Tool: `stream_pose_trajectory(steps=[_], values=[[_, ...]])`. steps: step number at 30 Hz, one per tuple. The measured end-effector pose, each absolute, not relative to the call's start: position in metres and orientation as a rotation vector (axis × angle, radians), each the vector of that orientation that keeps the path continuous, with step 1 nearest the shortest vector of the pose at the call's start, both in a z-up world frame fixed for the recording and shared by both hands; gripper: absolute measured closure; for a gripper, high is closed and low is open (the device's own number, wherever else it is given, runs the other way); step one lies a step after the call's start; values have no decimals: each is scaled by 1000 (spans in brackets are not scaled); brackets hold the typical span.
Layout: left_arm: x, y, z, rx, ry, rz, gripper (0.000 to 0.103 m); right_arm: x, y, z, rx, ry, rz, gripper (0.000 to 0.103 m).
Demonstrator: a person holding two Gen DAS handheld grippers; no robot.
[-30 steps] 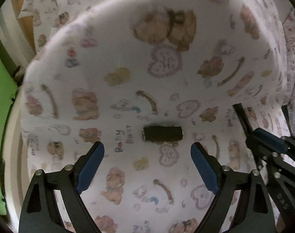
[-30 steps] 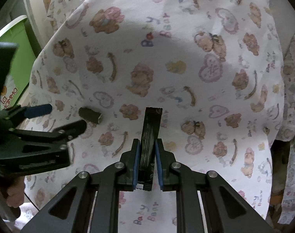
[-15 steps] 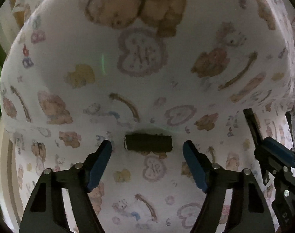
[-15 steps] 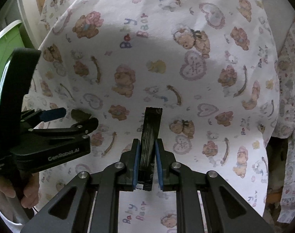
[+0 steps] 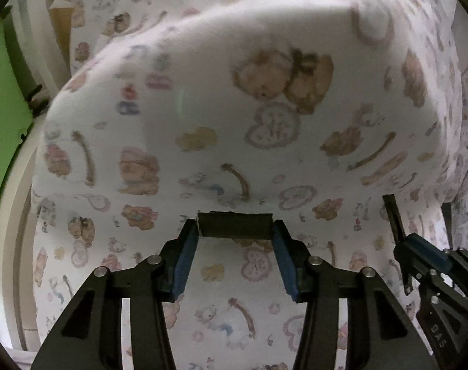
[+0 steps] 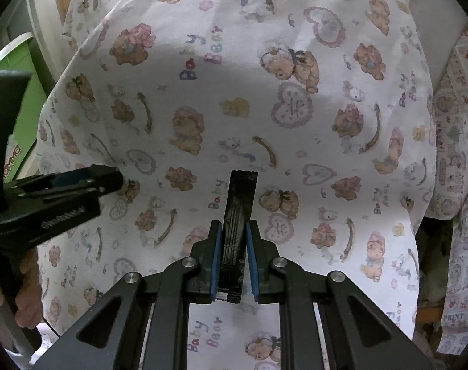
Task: Collect trash
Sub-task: 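Close the left tool on the black scissors handle, then lift the scissors with both tools and carry them down over the wastebasket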
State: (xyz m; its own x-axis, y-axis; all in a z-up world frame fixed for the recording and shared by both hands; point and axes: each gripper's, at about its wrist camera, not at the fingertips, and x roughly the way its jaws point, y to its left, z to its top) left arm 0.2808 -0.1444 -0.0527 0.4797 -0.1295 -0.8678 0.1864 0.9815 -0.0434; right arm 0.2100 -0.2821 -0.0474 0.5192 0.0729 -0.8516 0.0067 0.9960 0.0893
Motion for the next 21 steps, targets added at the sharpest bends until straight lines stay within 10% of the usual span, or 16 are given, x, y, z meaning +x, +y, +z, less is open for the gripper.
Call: stream_pose_trajectory(steps=[21], values=[[190, -110, 6, 91, 889, -91, 55, 185, -275, -11, 92, 876, 49, 86]])
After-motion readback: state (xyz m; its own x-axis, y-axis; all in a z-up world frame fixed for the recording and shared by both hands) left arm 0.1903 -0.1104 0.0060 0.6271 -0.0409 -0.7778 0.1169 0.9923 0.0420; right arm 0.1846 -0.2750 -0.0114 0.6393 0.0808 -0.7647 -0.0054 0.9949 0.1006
